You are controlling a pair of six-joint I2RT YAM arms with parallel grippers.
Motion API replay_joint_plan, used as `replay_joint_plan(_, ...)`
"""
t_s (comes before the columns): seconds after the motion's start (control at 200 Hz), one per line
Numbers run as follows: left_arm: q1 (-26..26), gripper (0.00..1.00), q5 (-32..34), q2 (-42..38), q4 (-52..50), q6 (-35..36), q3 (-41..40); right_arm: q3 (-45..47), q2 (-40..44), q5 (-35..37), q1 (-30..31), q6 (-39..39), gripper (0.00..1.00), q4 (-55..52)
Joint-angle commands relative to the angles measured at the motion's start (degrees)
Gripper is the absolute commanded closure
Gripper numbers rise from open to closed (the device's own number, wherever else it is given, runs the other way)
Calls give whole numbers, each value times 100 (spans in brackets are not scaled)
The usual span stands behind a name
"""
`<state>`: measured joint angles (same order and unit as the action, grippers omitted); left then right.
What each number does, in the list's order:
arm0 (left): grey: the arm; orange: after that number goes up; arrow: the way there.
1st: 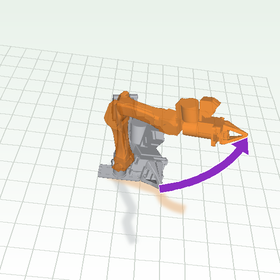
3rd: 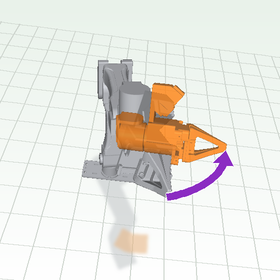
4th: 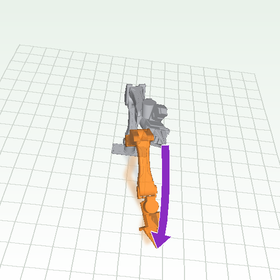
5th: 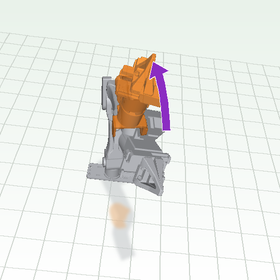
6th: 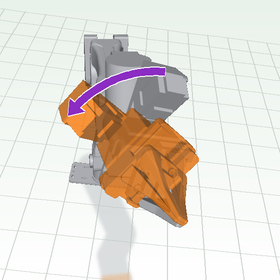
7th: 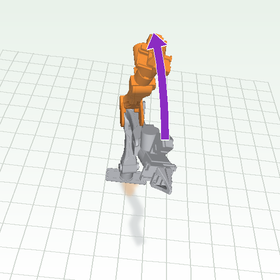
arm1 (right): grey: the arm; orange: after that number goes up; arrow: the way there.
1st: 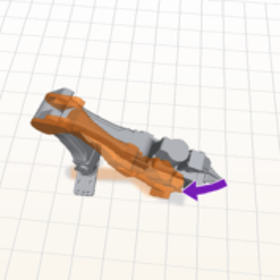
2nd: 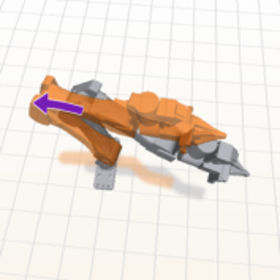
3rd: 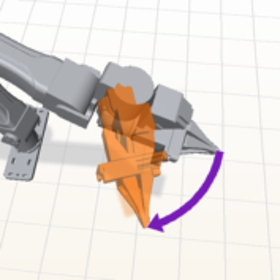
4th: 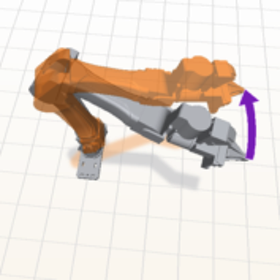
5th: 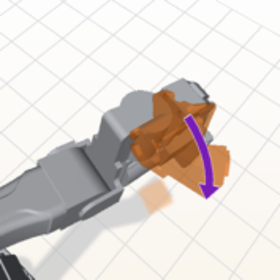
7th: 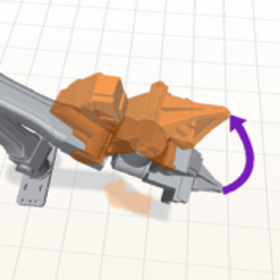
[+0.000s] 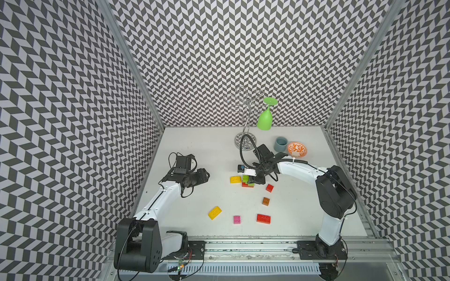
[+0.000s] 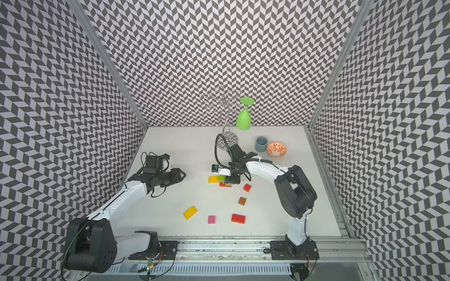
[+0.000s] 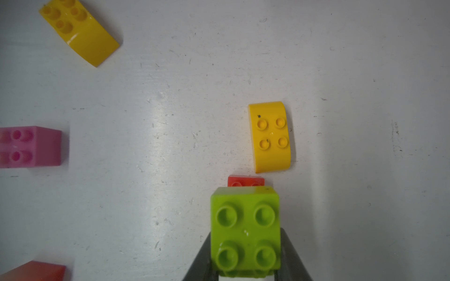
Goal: Assemble the letter s with lego
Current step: Assemble the lego brick with the lego brick.
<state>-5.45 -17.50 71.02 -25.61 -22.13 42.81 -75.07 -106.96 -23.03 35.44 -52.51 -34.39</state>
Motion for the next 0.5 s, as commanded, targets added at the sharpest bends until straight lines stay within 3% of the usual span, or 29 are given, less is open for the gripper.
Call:
replay_joint_plan(0.0, 49, 44, -61, -68, 122, 36, -59, 211, -107, -31, -35, -66, 93, -70)
replay_joint_plan(0.496, 53, 44, -69, -78, 122, 26, -54, 365, -234, 141, -55, 519, 98, 41)
